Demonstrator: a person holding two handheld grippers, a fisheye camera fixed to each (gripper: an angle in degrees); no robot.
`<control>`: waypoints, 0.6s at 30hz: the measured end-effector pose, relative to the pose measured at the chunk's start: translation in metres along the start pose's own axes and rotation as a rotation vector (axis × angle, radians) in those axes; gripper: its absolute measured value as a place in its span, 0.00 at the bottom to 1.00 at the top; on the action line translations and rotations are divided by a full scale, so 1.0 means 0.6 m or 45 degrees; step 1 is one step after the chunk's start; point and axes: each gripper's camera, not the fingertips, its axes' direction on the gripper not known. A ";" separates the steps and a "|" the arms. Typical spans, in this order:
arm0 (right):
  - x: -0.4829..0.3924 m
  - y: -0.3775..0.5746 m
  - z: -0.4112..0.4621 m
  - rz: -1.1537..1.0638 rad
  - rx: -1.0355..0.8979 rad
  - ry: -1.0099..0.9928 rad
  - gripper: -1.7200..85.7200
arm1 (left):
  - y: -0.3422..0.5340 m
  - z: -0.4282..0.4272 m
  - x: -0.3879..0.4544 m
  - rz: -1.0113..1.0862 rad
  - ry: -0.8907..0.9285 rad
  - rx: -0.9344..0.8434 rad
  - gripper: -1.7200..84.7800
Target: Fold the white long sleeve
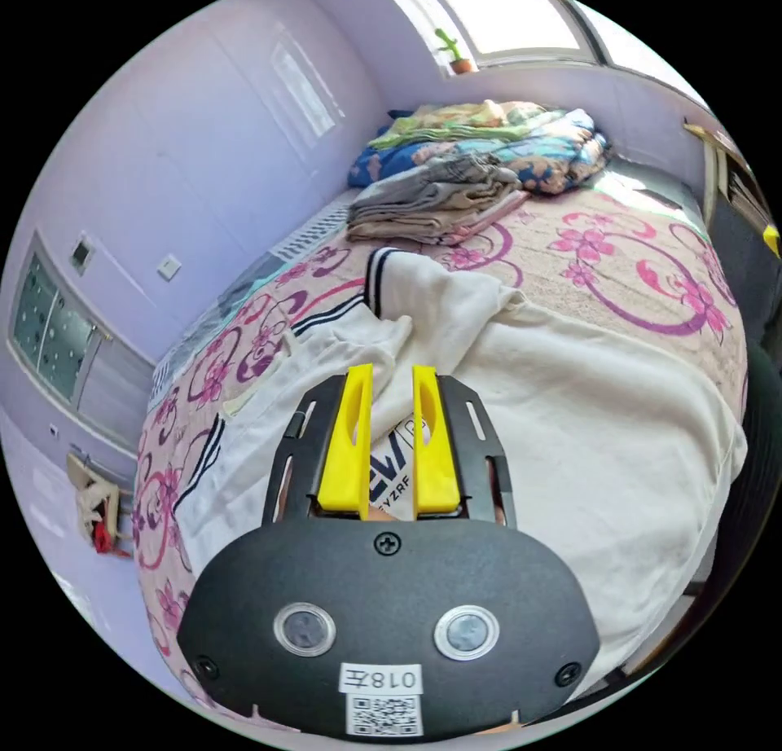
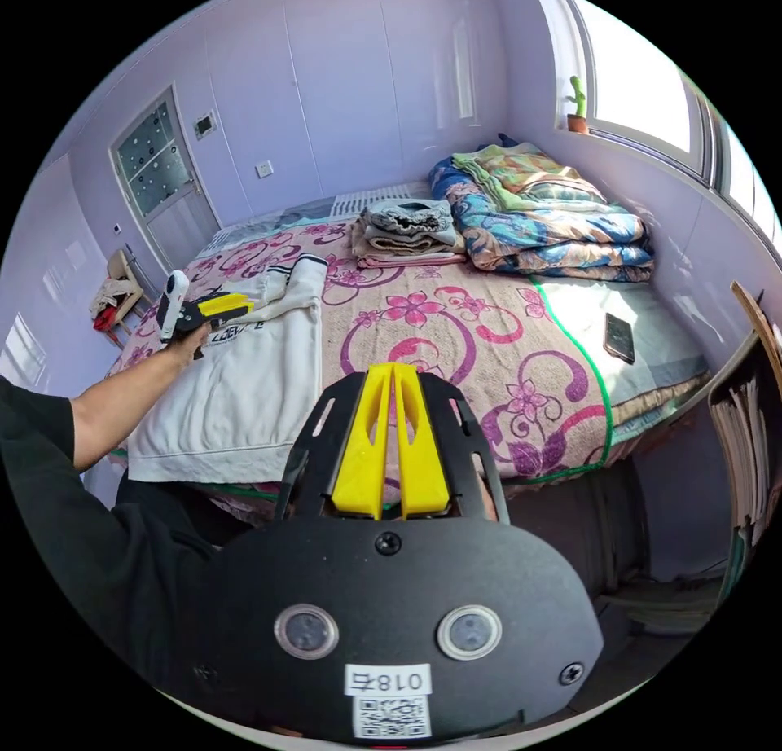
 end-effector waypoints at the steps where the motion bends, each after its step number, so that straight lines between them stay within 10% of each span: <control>1: 0.003 -0.012 0.005 -0.008 0.001 -0.038 0.01 | 0.006 -0.009 -0.015 -0.053 0.045 0.016 0.11; 8: 0.039 -0.078 0.074 -0.056 -0.145 -0.515 0.04 | 0.272 -0.199 -0.237 -0.675 0.724 0.454 0.10; 18: 0.217 -0.131 0.220 0.220 -0.470 -1.027 0.14 | 0.766 -0.343 -0.327 -1.301 0.587 0.217 0.15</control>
